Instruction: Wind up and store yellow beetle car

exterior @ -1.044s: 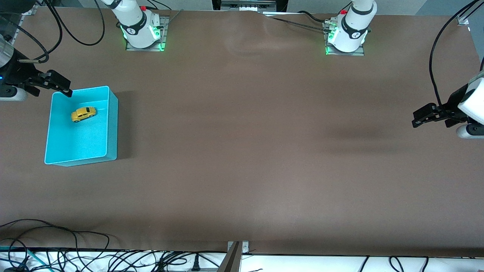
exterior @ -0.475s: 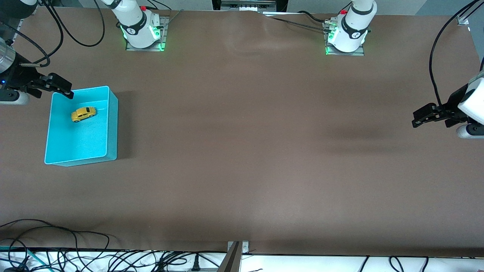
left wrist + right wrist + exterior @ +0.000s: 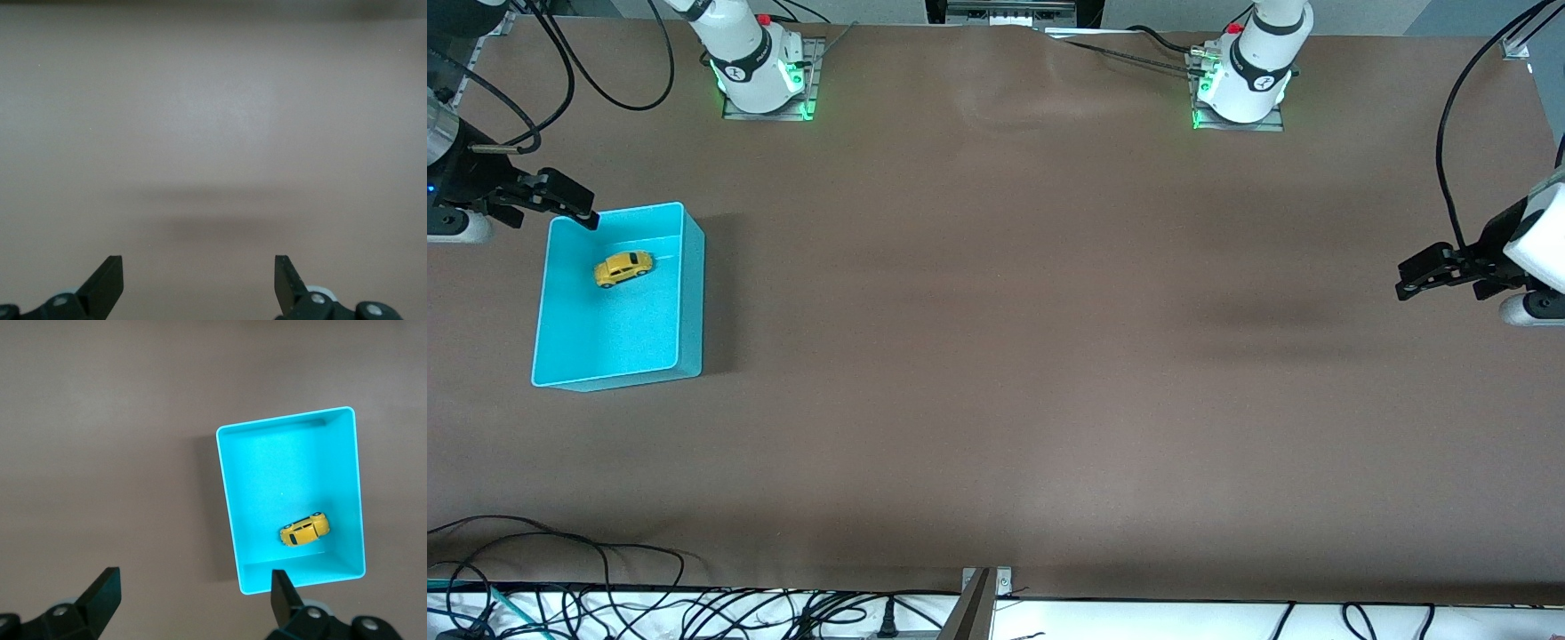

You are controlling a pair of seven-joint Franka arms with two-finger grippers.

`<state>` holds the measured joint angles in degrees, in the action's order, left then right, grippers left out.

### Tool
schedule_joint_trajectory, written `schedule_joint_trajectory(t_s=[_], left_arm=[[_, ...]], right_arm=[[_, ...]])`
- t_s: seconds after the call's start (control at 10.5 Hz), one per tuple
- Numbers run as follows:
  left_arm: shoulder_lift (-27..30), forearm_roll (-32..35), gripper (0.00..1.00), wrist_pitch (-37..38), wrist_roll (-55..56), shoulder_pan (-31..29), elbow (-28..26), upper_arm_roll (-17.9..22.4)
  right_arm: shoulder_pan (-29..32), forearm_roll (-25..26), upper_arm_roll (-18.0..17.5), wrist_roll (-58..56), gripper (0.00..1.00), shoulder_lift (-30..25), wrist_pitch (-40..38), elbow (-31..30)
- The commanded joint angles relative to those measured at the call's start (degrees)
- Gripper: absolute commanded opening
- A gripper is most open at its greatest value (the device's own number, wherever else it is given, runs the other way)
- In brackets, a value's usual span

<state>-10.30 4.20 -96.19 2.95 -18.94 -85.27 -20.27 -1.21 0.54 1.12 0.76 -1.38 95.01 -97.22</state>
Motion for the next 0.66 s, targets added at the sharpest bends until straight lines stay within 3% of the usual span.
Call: schedule_joint_trajectory(t_s=[0.0, 0.57], left_arm=[[-0.2, -1.1, 1.00, 0.8, -1.4, 0.0, 0.8, 0.1], [-0.2, -1.1, 1.00, 0.8, -1.3, 0.0, 0.8, 0.1]], right_arm=[[-0.5, -1.0, 0.5, -1.1, 1.00, 0.5, -2.1, 1.6], [-0.5, -1.0, 0.5, -1.2, 1.00, 0.4, -2.5, 1.6]])
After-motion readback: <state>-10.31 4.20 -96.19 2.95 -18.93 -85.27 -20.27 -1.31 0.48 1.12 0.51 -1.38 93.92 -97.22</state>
